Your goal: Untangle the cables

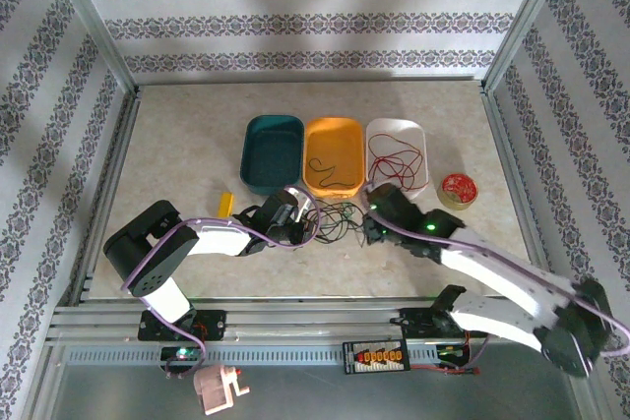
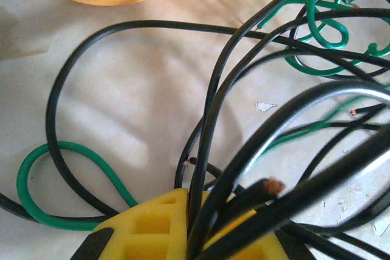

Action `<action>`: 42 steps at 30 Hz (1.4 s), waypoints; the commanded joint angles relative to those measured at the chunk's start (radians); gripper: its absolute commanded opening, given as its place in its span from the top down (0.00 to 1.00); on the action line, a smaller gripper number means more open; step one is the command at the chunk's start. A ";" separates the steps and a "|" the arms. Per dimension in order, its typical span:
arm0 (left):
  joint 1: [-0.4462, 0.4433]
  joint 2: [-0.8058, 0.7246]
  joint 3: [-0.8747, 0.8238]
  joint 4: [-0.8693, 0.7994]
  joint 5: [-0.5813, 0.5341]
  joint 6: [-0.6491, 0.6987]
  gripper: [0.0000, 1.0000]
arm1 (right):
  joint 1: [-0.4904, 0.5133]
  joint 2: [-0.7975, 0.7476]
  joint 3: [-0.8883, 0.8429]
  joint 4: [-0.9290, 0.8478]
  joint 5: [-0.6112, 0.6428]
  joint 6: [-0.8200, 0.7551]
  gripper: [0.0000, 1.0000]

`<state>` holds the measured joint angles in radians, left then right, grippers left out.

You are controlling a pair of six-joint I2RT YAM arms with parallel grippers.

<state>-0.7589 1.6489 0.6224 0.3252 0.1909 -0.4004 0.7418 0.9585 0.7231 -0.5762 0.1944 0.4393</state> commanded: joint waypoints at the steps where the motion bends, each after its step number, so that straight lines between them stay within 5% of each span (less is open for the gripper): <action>1: 0.003 0.033 0.000 -0.071 -0.012 -0.001 1.00 | -0.071 -0.150 0.042 -0.016 0.128 0.005 0.81; 8: 0.003 0.052 0.002 -0.066 0.005 -0.006 0.80 | -0.138 -0.263 0.140 -0.016 0.153 -0.021 0.81; 15: 0.003 0.047 0.014 -0.069 0.012 0.010 0.79 | -0.128 -0.098 0.098 -0.073 -0.065 0.025 0.66; 19: 0.003 0.042 0.013 -0.069 0.010 0.012 0.79 | -0.040 0.016 0.009 -0.065 -0.234 0.033 0.56; 28: 0.003 0.048 0.019 -0.072 0.020 0.023 0.79 | 0.077 0.220 -0.053 -0.052 -0.247 0.028 0.47; 37: 0.003 0.040 0.009 -0.066 0.021 0.021 0.79 | 0.102 0.335 -0.047 -0.002 -0.268 -0.003 0.48; 42: 0.003 0.042 0.008 -0.058 0.019 0.016 0.79 | 0.102 0.348 -0.047 -0.002 -0.270 -0.007 0.63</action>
<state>-0.7589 1.6619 0.6384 0.3252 0.2134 -0.3962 0.8360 1.2984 0.6807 -0.5835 -0.0692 0.4385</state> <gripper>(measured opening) 0.211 0.394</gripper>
